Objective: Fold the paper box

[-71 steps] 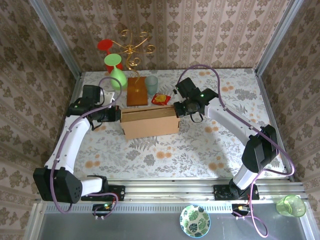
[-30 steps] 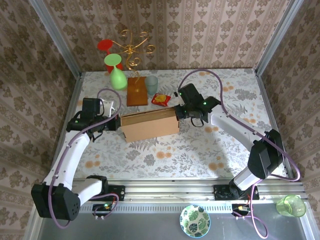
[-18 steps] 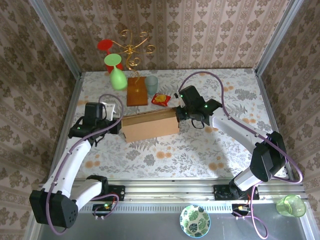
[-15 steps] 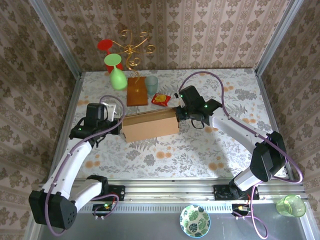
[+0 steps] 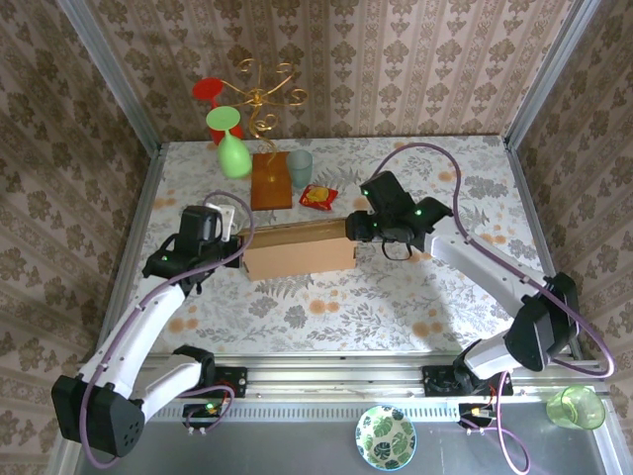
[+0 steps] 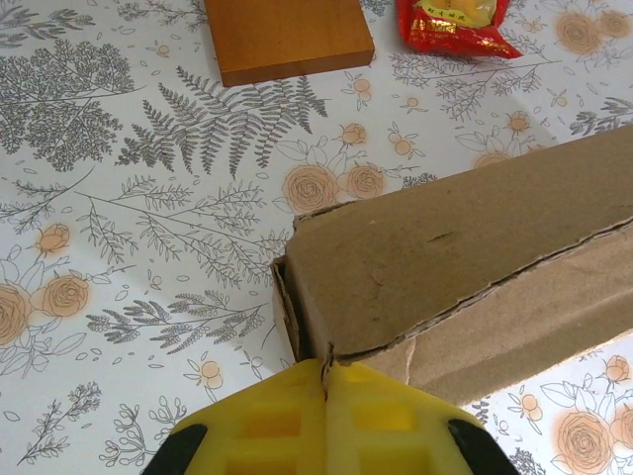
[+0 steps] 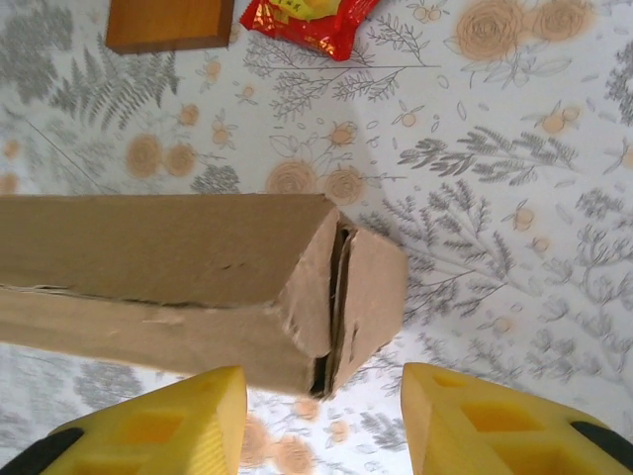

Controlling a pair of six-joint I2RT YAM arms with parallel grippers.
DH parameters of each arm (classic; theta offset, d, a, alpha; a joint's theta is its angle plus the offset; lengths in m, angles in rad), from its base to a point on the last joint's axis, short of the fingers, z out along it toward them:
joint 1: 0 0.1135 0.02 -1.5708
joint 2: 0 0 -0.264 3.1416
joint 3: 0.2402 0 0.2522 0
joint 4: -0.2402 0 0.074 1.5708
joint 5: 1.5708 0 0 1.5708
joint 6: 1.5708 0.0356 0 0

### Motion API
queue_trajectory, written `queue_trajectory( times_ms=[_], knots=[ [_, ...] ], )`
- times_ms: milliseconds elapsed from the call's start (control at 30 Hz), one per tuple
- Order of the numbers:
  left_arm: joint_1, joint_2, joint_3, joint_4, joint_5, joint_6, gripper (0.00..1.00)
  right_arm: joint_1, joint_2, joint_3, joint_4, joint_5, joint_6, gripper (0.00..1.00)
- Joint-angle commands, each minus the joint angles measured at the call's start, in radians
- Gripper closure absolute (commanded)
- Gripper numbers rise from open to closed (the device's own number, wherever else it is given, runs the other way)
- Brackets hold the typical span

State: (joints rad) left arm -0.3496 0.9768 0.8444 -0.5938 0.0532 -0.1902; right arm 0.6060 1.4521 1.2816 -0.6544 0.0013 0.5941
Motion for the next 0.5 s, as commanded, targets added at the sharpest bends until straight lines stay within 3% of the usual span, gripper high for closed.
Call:
queue_trajectory(
  times_ms=[0,233,367,467],
  knots=[
    [-0.016,-0.006,-0.018,-0.045,-0.021,-0.022,1.00,0.006,-0.053,-0.001,0.018,-0.044,0.212,0.53],
    [-0.030,-0.018,-0.020,-0.050,-0.035,-0.028,1.00,0.005,-0.151,-0.058,0.093,-0.005,0.695,0.33],
    [-0.032,-0.020,-0.022,-0.051,-0.036,-0.029,1.00,0.003,-0.154,-0.105,0.173,-0.025,1.012,0.30],
    [-0.034,-0.020,-0.026,-0.049,-0.035,-0.034,1.00,-0.006,-0.125,-0.127,0.218,-0.076,1.141,0.27]
  ],
)
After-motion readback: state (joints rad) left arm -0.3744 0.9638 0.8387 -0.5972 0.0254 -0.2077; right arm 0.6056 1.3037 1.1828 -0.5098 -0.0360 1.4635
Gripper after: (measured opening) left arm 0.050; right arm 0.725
